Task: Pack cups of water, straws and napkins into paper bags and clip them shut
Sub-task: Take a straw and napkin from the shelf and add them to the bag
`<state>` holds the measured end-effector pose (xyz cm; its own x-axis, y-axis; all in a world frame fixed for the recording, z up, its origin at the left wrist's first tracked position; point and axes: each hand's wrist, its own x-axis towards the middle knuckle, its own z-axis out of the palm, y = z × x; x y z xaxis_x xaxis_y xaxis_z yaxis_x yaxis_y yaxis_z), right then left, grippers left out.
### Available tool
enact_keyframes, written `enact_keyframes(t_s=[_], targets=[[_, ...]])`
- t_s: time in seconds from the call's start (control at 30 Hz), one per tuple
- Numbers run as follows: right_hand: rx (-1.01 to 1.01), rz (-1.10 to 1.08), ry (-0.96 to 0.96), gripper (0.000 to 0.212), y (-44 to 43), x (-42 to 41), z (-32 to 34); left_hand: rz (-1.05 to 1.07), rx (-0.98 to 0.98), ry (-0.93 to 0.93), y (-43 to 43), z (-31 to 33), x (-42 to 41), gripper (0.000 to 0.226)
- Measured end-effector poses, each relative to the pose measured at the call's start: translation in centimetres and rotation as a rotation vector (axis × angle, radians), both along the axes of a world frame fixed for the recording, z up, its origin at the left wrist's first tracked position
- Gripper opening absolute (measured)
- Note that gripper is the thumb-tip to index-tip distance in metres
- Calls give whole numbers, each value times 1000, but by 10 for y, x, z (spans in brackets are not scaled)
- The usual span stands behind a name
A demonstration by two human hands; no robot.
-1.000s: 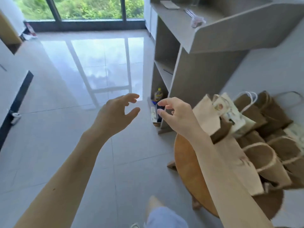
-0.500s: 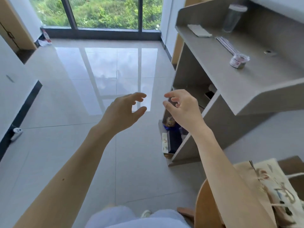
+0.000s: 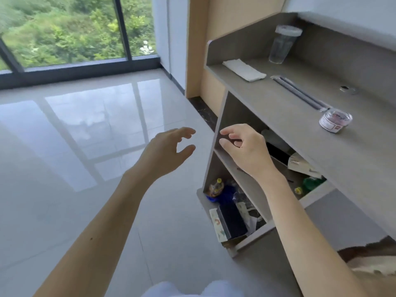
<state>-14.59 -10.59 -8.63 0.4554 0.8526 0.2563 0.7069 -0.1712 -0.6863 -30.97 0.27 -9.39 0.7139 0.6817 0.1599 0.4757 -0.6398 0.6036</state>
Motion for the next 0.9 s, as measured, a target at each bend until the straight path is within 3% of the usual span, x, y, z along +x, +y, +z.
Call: enact_keyframes(t_s=[0.2, 0.47, 0.57, 0.8, 0.9], targets=[[29, -232, 30, 24, 54, 52, 5, -238, 74, 5, 84, 7, 81, 36], [72, -474, -59, 24, 119, 163, 6, -496, 183, -129, 176, 7, 233, 33], [66, -540, -115, 25, 140, 199, 7, -562, 208, -101, 204, 13, 279, 34], [-138, -691, -160, 28, 163, 255, -4, -778, 299, 105, 241, 7, 356, 45], [-268, -797, -162, 34, 171, 271, -9, -928, 267, 115, 259, 3, 377, 37]])
